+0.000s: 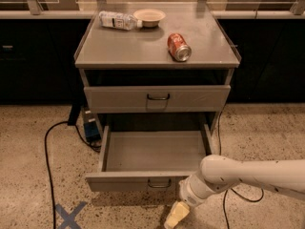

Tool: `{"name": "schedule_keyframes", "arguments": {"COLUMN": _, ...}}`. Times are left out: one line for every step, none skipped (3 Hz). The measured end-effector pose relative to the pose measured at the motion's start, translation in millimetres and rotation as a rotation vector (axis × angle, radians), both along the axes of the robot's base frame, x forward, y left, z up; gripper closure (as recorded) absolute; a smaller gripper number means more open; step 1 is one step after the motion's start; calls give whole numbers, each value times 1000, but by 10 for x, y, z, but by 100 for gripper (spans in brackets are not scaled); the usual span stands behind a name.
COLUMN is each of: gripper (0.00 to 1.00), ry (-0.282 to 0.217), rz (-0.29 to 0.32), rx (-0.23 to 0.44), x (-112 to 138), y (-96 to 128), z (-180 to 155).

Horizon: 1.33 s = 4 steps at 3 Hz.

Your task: Close middle drawer

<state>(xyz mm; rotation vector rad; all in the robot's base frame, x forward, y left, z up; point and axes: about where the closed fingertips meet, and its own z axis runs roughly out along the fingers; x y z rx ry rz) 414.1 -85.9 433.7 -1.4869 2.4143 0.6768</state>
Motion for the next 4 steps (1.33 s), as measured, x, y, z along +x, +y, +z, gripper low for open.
{"name": "schedule_keyframes", "arguments": {"gripper": 0, "ry": 0, "rz": -2, "rx": 1, "x": 1, "y": -1, "z": -4}}
{"name": "schedule_keyframes", "arguments": {"gripper": 0, "ry": 7, "rz": -43, "rx": 49, "x": 164, "y": -49, "z": -20}}
{"name": "schedule_keyframes", "arguments": {"gripper": 0, "ry": 10, "rz": -97, "rx": 151, "x": 912, "y": -8, "z": 39}}
{"name": "schedule_keyframes", "arguments": {"gripper": 0, "ry": 9, "rz": -98, "rx": 151, "x": 916, "y": -5, "z": 36}}
